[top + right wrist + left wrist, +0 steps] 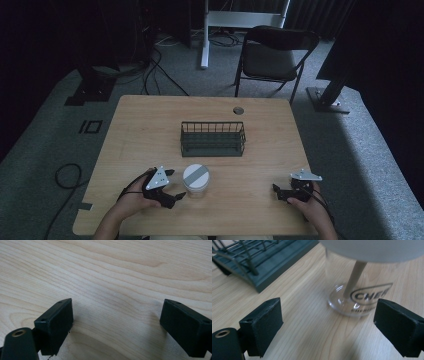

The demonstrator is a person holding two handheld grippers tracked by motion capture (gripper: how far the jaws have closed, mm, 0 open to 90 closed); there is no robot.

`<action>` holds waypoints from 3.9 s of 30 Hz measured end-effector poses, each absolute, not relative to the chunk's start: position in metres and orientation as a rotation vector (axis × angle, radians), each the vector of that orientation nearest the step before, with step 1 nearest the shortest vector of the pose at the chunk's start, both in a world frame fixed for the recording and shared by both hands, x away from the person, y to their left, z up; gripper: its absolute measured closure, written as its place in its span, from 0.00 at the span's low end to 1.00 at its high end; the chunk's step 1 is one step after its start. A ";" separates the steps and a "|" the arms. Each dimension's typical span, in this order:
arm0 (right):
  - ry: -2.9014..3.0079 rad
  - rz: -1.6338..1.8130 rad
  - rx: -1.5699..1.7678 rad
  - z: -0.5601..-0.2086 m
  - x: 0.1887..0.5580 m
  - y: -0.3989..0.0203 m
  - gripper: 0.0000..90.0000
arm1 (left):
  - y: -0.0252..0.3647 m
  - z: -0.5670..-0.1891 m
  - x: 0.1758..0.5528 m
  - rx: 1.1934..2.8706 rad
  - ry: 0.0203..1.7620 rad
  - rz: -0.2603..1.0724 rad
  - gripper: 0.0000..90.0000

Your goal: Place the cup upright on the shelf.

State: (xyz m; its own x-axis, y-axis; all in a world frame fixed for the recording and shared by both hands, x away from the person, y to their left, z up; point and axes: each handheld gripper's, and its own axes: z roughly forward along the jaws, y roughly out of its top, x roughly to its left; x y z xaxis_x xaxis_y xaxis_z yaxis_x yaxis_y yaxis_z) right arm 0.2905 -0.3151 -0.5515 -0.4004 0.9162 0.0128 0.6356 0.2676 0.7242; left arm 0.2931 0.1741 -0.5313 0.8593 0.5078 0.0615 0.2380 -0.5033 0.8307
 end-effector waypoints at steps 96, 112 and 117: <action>2.133 0.925 1.404 -0.552 0.290 -0.315 0.12 | 0.112 -0.438 0.348 1.761 0.644 0.513 0.21; 2.133 0.925 1.404 -0.552 0.290 -0.315 0.12 | 0.087 -0.426 0.376 1.699 0.831 0.615 0.21; 2.133 0.926 1.404 -0.552 0.290 -0.315 0.12 | 0.081 -0.429 0.388 1.645 0.927 0.637 0.21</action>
State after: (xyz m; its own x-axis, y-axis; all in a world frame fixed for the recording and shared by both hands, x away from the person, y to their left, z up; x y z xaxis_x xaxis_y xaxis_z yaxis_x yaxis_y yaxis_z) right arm 0.2904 -0.3151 -0.5516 -0.4004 0.9162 0.0130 0.6354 0.2674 0.7244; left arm 0.3885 0.0805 -0.4295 0.5511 0.8328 -0.0523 0.2495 -0.1047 0.9627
